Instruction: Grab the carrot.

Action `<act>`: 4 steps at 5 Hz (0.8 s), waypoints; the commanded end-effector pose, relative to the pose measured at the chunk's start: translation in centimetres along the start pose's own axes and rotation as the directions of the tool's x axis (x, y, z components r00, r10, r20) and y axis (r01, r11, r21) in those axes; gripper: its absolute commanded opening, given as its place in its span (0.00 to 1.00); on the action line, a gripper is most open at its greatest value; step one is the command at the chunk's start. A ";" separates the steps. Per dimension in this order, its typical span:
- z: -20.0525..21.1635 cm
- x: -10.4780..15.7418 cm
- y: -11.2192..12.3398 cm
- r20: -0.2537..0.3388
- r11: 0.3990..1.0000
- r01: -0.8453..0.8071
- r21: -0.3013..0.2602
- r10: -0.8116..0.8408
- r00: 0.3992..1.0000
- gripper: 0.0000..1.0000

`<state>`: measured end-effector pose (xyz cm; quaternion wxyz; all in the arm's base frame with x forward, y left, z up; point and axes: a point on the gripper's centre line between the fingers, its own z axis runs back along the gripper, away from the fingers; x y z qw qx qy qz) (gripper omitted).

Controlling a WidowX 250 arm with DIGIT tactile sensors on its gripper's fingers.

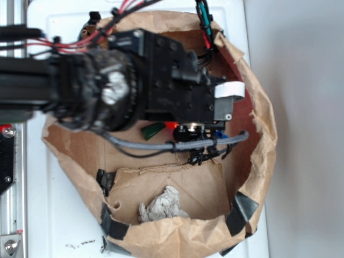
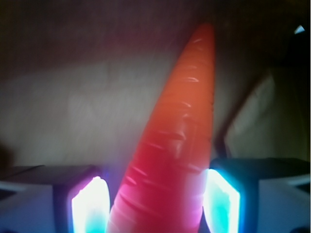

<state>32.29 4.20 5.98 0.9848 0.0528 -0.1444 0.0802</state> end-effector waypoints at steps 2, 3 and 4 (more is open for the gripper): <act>13.2 0.3 3.4 0.006 0.992 -0.017 -0.129 0.018 1.000 0.00; 13.8 -0.1 3.2 0.014 0.991 -0.004 -0.134 0.006 1.000 0.00; 13.5 -0.3 3.0 0.008 0.992 0.007 -0.126 -0.006 1.000 0.00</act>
